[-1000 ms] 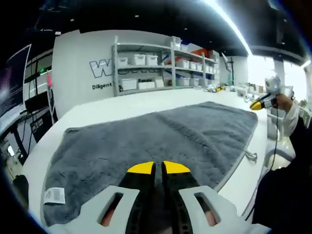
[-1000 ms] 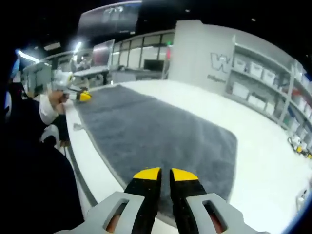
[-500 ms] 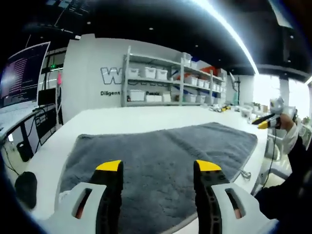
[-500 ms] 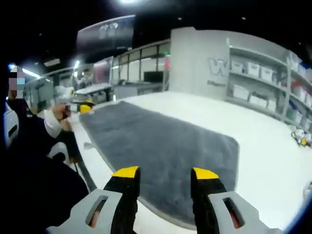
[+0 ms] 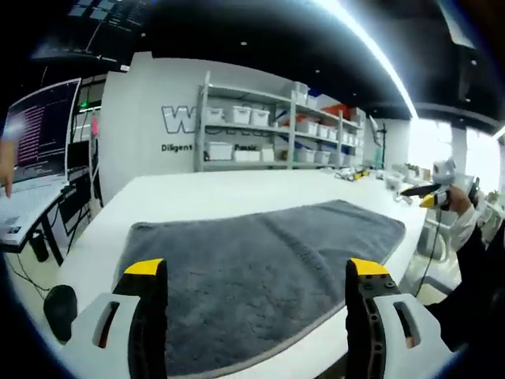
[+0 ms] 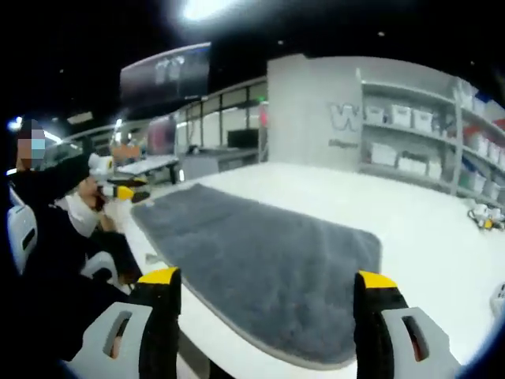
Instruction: Open the folded towel by lifting each exposed corner and separating the folded layers until the towel lies flat within the target outline without major curled edges
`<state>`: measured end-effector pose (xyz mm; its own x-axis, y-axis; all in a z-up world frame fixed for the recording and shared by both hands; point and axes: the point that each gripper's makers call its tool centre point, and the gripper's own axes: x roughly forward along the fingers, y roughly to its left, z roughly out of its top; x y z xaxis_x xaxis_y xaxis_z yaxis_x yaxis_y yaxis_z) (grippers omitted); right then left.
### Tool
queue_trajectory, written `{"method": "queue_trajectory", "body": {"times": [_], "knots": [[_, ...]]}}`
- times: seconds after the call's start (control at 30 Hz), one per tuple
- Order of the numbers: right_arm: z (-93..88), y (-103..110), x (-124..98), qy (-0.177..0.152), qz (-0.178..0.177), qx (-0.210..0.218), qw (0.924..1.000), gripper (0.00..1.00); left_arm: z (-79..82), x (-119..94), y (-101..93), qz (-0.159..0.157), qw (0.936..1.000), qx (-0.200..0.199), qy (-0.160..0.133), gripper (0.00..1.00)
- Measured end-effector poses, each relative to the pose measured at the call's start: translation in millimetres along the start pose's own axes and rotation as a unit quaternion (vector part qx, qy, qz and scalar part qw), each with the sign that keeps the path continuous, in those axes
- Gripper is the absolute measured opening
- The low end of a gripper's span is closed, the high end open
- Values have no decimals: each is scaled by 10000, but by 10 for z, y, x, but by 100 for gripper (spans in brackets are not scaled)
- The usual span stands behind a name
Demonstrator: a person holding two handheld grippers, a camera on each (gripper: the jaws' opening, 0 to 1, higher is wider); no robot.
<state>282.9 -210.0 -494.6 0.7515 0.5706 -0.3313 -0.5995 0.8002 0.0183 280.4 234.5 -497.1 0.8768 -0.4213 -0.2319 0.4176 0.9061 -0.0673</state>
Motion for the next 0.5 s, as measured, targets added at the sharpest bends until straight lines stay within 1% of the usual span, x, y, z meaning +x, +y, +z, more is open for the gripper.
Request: {"method": "queue_trajectory", "body": {"times": [0.1,0.23,0.33,0.4,0.5], "knots": [[46,17,-19,-25,-59,-38,10000,100,27,-38,-29,-19,10000,-70,16,97],[80,101,-35,-53,59,-38,10000,100,8,-66,-54,-44,9999,-7,110,99],[114,118,-58,-90,51,-7,9999,100,2,-92,-66,-55,9998,-12,172,99],[141,92,-83,-133,-47,119,9998,100,28,-121,-94,-86,9999,7,136,99],[157,69,-110,-167,-83,266,9995,100,76,-143,-120,-113,9999,17,44,99]]}}
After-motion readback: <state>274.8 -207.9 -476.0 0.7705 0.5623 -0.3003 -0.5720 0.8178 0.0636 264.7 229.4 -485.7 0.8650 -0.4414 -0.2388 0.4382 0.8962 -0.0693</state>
